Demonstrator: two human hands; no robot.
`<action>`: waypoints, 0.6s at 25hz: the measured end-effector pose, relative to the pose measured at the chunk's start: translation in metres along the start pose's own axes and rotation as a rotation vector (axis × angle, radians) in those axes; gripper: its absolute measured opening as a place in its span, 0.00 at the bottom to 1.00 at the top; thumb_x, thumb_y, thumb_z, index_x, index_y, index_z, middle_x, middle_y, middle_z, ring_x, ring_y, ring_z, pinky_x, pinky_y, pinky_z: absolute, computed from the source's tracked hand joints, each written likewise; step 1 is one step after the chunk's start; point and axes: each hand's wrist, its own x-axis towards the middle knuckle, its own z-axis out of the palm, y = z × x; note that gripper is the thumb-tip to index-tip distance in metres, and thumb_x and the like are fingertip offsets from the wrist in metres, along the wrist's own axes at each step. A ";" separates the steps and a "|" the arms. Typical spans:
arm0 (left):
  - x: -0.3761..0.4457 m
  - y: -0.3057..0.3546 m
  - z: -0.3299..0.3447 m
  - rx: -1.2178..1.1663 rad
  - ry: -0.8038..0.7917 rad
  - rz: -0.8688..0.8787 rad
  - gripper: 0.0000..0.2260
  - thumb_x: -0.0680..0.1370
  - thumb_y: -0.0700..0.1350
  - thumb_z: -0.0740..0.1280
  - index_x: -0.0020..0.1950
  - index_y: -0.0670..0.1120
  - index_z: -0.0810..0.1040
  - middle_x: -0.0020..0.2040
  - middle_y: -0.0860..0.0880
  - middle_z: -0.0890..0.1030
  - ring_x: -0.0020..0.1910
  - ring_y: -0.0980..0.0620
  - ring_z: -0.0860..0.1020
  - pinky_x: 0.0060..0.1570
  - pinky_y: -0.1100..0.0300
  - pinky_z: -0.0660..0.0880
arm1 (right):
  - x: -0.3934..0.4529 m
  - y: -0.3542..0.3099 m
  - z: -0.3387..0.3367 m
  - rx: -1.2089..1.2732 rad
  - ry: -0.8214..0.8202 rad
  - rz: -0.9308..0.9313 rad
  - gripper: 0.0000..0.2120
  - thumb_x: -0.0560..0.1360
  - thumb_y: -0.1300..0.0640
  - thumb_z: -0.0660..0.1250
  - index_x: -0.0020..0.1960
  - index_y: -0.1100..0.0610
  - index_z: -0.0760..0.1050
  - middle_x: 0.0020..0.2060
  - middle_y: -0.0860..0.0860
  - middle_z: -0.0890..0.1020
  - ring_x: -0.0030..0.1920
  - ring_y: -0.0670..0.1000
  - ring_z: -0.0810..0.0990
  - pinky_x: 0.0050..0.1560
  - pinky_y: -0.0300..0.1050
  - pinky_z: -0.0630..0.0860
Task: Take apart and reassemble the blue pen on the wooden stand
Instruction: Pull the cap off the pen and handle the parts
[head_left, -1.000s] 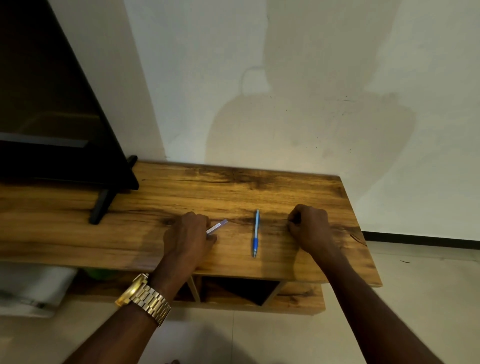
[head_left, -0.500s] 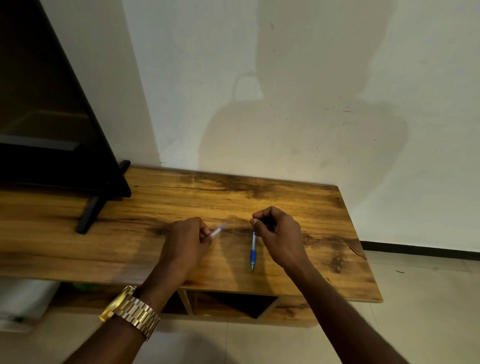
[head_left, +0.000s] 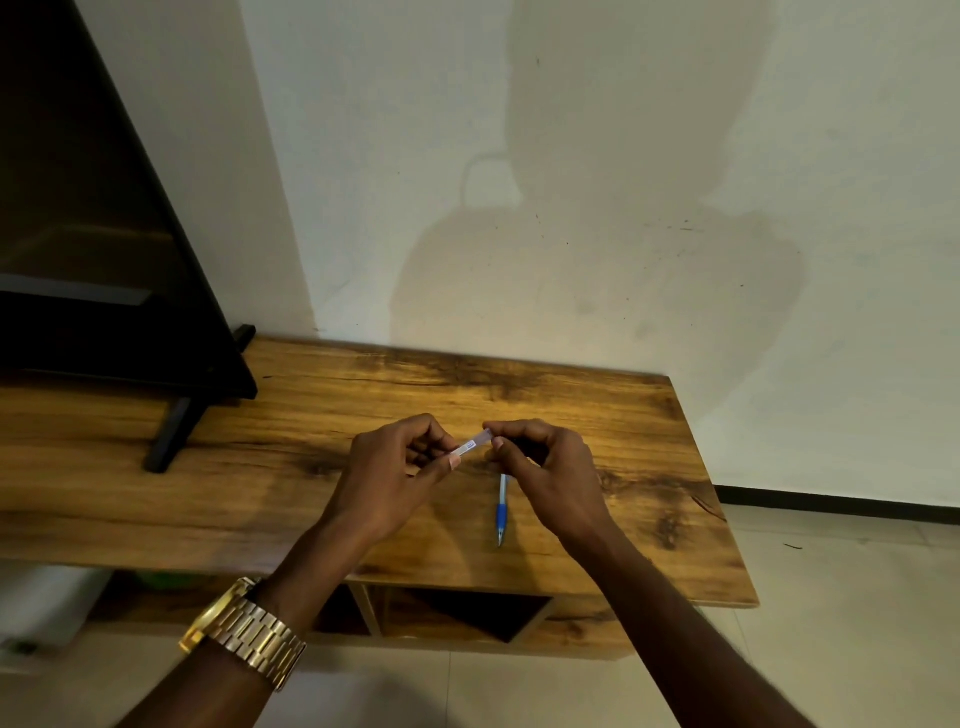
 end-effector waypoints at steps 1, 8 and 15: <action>0.000 0.000 -0.001 0.000 0.008 0.000 0.05 0.77 0.46 0.78 0.51 0.54 0.86 0.45 0.61 0.86 0.51 0.67 0.82 0.44 0.74 0.77 | 0.001 0.000 0.000 0.042 0.007 0.013 0.11 0.82 0.61 0.73 0.62 0.52 0.87 0.52 0.48 0.91 0.51 0.45 0.90 0.58 0.47 0.87; 0.000 0.003 -0.001 -0.005 0.034 -0.013 0.05 0.77 0.46 0.78 0.51 0.54 0.86 0.45 0.61 0.86 0.49 0.68 0.82 0.44 0.72 0.75 | 0.003 -0.001 -0.006 0.330 0.101 0.061 0.08 0.78 0.63 0.78 0.56 0.61 0.84 0.49 0.56 0.90 0.52 0.54 0.90 0.56 0.51 0.87; -0.001 0.005 0.001 -0.034 0.026 -0.003 0.05 0.77 0.45 0.78 0.51 0.53 0.87 0.45 0.60 0.87 0.49 0.66 0.83 0.47 0.68 0.77 | 0.004 -0.001 -0.007 0.353 0.039 0.079 0.07 0.79 0.64 0.76 0.57 0.61 0.86 0.50 0.55 0.91 0.54 0.55 0.90 0.56 0.50 0.86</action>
